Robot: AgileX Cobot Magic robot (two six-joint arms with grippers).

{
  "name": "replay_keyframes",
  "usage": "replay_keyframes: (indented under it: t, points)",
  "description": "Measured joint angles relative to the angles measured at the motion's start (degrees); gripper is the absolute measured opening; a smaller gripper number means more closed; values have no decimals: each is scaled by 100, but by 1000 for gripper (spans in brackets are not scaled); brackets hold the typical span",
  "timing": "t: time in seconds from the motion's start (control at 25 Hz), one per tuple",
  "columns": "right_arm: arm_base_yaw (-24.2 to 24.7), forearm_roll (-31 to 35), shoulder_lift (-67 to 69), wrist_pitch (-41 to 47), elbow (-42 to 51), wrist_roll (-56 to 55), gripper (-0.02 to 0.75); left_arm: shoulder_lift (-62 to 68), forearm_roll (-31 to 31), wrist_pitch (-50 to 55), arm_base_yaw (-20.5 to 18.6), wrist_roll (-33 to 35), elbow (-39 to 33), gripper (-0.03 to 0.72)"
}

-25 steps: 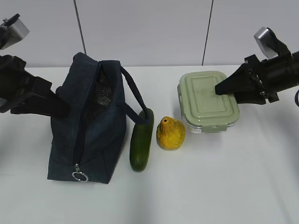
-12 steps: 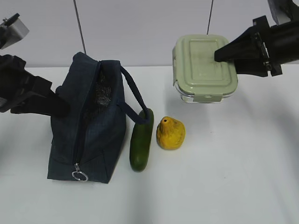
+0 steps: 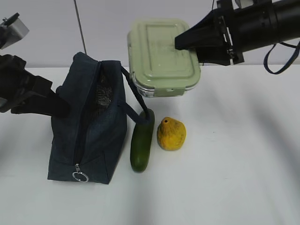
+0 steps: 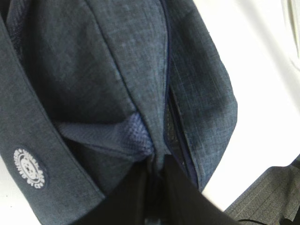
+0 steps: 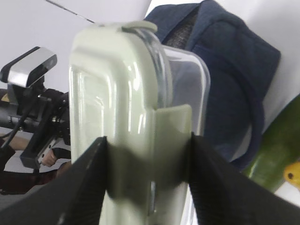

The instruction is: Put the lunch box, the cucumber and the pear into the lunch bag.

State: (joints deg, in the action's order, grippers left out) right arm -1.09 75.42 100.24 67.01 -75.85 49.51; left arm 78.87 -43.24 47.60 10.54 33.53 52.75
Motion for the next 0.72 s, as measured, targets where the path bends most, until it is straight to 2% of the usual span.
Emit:
replay_keyframes:
  t: [0.28,0.72]
  points:
    - [-579,116,0,-259,-52,0,393,0,-5,-31,0,0,0,1]
    - [-1143,525,35,-1191,-52,314,393,0,-133,-36,0,0,0,1]
